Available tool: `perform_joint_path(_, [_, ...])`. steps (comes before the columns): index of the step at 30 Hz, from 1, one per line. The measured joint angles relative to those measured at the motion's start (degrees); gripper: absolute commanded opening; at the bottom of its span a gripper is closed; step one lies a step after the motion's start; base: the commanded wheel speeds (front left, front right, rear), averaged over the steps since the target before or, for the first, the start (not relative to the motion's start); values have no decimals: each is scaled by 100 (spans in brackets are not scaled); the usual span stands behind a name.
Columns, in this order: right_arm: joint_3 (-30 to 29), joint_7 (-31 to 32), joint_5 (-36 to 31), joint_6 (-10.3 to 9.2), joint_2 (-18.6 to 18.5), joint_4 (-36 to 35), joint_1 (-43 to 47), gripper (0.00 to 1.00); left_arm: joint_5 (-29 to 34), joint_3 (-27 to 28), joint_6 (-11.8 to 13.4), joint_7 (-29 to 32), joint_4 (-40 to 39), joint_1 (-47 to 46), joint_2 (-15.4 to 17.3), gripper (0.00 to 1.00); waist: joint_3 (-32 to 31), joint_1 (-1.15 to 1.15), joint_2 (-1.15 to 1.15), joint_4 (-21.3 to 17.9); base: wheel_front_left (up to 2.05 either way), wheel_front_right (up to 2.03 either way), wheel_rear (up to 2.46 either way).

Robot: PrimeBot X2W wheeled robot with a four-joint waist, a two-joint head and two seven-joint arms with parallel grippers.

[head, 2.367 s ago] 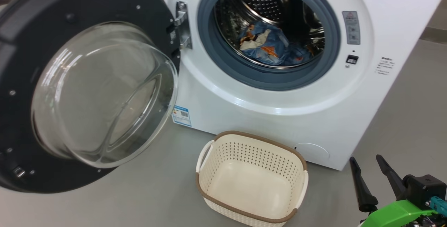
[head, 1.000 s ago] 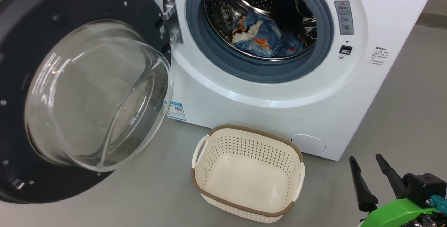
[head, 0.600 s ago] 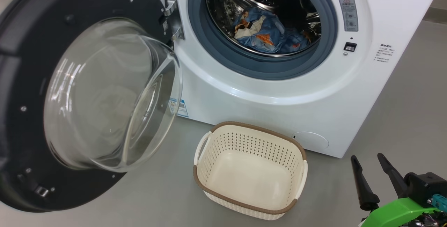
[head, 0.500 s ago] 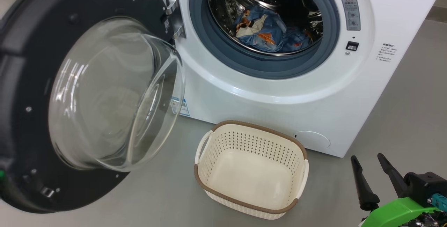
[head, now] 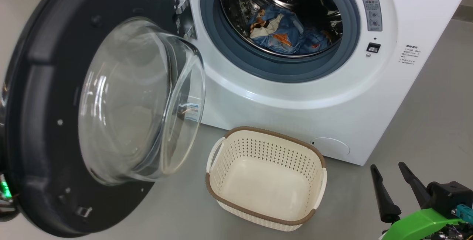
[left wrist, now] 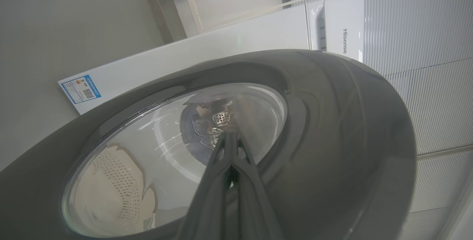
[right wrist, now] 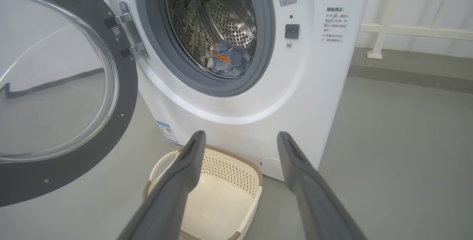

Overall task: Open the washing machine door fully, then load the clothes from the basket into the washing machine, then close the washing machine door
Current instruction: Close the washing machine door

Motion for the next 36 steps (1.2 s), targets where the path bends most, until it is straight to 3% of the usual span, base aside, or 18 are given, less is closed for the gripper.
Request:
perform_joint_path(14, [33, -1, 2, 0, -2, 5, -3, 100, -711, 20, 71, 508, -1681, 671, -755, 0, 56, 0, 0, -111, 0, 0, 0])
perform_joint_path(20, [35, -11, 9, 0, 1, 10, -14, 100, -954, -70, 219, 573, -2243, 919, -1133, 0, 87, 0, 0, -214, 0, 0, 0])
perform_joint_path(36, [30, -51, 9, 0, 31, 9, -181, 100, -991, -514, 202, 210, -2630, 1006, -1624, 0, 310, 0, 0, -631, 0, 0, 0])
